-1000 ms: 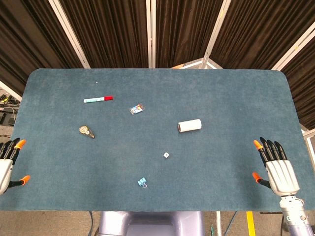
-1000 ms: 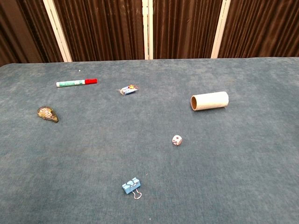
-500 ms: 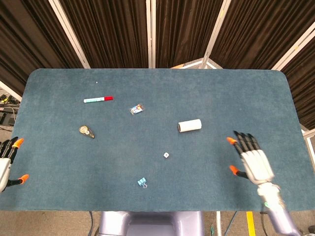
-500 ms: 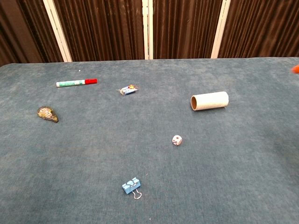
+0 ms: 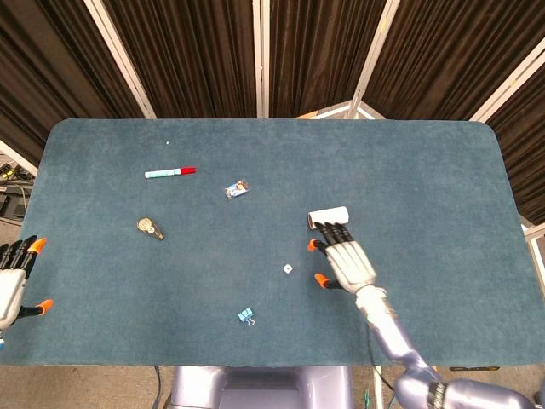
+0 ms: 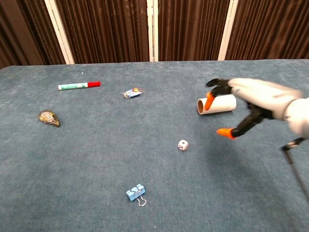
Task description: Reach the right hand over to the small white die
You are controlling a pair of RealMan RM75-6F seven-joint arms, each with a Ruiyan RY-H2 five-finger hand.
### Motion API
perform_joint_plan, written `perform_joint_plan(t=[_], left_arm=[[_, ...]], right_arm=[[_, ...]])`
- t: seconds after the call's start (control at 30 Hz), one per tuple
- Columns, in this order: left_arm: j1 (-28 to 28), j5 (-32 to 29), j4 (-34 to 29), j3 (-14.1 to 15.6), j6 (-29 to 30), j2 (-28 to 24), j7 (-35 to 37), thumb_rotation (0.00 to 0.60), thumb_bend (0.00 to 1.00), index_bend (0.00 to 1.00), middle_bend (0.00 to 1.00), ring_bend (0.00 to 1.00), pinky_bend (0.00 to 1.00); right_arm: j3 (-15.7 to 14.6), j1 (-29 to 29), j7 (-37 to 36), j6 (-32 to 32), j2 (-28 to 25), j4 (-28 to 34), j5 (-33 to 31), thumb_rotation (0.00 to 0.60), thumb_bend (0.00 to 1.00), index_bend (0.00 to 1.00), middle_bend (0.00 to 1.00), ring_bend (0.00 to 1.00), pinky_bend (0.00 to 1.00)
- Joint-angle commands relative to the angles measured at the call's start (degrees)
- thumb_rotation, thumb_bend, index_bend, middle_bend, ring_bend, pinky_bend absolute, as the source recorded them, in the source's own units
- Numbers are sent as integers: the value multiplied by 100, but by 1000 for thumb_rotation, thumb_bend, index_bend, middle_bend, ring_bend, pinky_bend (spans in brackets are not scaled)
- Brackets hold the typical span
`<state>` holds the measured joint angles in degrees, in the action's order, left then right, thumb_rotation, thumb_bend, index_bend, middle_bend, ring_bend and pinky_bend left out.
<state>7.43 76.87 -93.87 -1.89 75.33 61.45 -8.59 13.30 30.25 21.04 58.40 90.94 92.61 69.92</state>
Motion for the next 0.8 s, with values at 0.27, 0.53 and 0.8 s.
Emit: perform_joint_plan(t=[0.27, 0.53, 0.8], left_arm=[[85, -383, 150, -79, -276, -7, 21, 600, 68, 0, 0, 0, 0], [124, -470, 161, -68, -369, 10, -38, 600, 68, 0, 0, 0, 0], [124, -525, 185, -102, -313, 41, -59, 600, 68, 0, 0, 0, 0]], right_arm=[[-40, 376, 140, -183, 755, -549, -470, 600, 217, 382, 50, 0, 0], [-83, 446, -154, -166, 1038, -945, -505, 600, 223, 420, 73, 0, 0], [-134, 506, -513, -172, 1321, -1361, -400, 600, 229, 411, 81, 0, 0]])
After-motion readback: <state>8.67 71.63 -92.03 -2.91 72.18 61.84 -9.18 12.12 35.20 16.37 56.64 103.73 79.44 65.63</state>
